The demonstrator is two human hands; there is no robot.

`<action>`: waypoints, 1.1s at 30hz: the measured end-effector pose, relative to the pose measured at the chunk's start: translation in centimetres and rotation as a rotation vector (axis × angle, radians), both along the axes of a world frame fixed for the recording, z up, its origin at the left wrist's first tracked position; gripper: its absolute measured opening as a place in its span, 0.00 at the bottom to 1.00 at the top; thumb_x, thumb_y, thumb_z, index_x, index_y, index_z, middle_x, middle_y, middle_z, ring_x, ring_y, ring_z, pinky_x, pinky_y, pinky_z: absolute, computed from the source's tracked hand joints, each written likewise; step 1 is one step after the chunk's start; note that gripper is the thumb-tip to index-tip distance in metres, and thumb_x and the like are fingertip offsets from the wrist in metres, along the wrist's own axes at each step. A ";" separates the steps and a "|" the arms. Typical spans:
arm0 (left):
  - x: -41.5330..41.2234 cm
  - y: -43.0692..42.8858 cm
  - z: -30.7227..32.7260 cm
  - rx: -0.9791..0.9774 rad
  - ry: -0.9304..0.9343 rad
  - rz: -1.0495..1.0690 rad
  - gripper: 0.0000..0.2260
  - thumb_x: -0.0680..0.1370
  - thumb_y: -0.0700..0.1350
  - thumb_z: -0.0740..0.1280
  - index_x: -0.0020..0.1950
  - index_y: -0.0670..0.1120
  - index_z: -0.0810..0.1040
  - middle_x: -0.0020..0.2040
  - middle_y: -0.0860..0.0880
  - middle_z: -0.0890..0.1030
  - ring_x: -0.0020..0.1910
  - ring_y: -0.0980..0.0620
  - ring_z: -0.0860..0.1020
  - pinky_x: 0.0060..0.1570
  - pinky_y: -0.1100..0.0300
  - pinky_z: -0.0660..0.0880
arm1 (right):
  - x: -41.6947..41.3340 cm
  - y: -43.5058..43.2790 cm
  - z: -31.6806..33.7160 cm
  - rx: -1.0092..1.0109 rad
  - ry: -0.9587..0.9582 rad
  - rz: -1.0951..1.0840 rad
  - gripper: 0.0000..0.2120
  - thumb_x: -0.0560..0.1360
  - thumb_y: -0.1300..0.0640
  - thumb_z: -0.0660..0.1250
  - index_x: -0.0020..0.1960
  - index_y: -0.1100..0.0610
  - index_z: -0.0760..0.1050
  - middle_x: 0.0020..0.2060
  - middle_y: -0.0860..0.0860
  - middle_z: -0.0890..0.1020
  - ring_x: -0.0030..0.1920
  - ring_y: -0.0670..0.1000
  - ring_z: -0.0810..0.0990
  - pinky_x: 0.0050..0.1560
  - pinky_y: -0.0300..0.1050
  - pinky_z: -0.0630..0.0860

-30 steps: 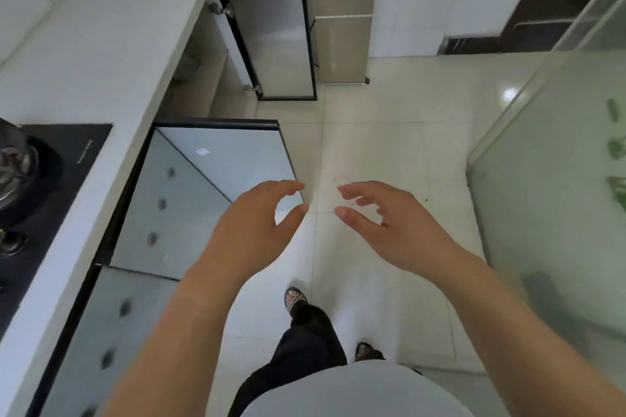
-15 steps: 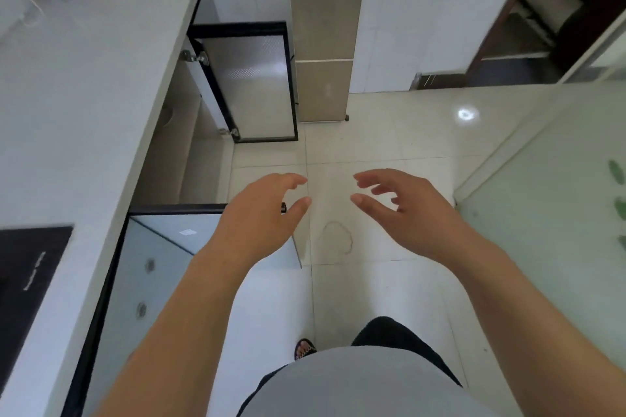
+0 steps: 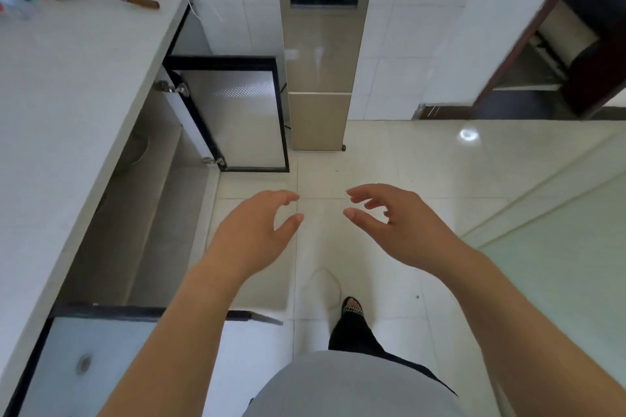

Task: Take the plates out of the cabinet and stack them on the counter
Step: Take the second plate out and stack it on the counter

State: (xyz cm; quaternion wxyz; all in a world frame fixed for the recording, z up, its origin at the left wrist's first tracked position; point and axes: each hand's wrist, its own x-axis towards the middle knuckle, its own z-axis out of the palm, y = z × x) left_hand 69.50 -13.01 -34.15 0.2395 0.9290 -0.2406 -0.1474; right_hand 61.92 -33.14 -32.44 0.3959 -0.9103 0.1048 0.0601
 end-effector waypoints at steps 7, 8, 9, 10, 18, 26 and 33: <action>7.7 -8.2 0.7 -0.039 -0.015 0.113 0.17 0.78 0.56 0.59 0.67 0.57 0.69 0.63 0.58 0.74 0.61 0.57 0.72 0.59 0.61 0.67 | 10.5 -6.9 0.3 -0.048 -0.031 0.134 0.19 0.74 0.42 0.62 0.63 0.46 0.72 0.56 0.40 0.78 0.54 0.42 0.75 0.56 0.39 0.72; 8.4 -8.4 0.7 -0.039 -0.011 0.134 0.17 0.78 0.56 0.59 0.66 0.57 0.69 0.63 0.58 0.74 0.61 0.57 0.72 0.59 0.62 0.67 | 11.8 -7.2 0.1 -0.048 -0.022 0.161 0.19 0.74 0.41 0.61 0.63 0.46 0.72 0.56 0.40 0.77 0.54 0.42 0.75 0.56 0.39 0.72; 9.0 -8.1 0.5 -0.037 -0.005 0.156 0.17 0.78 0.56 0.60 0.66 0.57 0.69 0.63 0.58 0.74 0.60 0.57 0.72 0.58 0.63 0.67 | 13.0 -7.2 0.0 -0.040 -0.014 0.189 0.19 0.74 0.41 0.61 0.63 0.46 0.72 0.56 0.40 0.77 0.54 0.42 0.75 0.56 0.39 0.72; 9.5 -7.6 0.4 -0.033 0.004 0.183 0.17 0.78 0.55 0.60 0.66 0.57 0.69 0.63 0.58 0.74 0.60 0.57 0.72 0.57 0.64 0.66 | 14.1 -7.1 -0.2 -0.029 -0.008 0.218 0.19 0.74 0.41 0.61 0.63 0.46 0.72 0.56 0.40 0.77 0.54 0.42 0.75 0.57 0.40 0.72; 16.6 -2.0 -1.4 -0.008 0.032 0.470 0.17 0.78 0.54 0.60 0.66 0.55 0.70 0.64 0.57 0.74 0.60 0.57 0.73 0.57 0.64 0.66 | 24.9 -3.0 -1.2 -0.020 0.017 0.479 0.18 0.74 0.40 0.60 0.62 0.44 0.71 0.56 0.38 0.76 0.55 0.40 0.74 0.58 0.38 0.71; 28.7 0.9 -1.2 -0.063 0.023 0.494 0.17 0.78 0.55 0.59 0.67 0.54 0.70 0.66 0.56 0.73 0.63 0.56 0.72 0.61 0.61 0.67 | 38.5 0.2 0.3 -0.124 -0.007 0.536 0.20 0.75 0.42 0.60 0.65 0.47 0.70 0.55 0.39 0.74 0.55 0.42 0.73 0.58 0.38 0.70; 37.3 6.6 0.8 -0.069 -0.002 0.555 0.17 0.78 0.53 0.61 0.67 0.53 0.70 0.65 0.53 0.74 0.62 0.54 0.72 0.63 0.54 0.70 | 47.7 5.3 1.2 -0.121 -0.077 0.567 0.19 0.75 0.43 0.61 0.64 0.47 0.70 0.56 0.40 0.75 0.55 0.41 0.73 0.55 0.37 0.69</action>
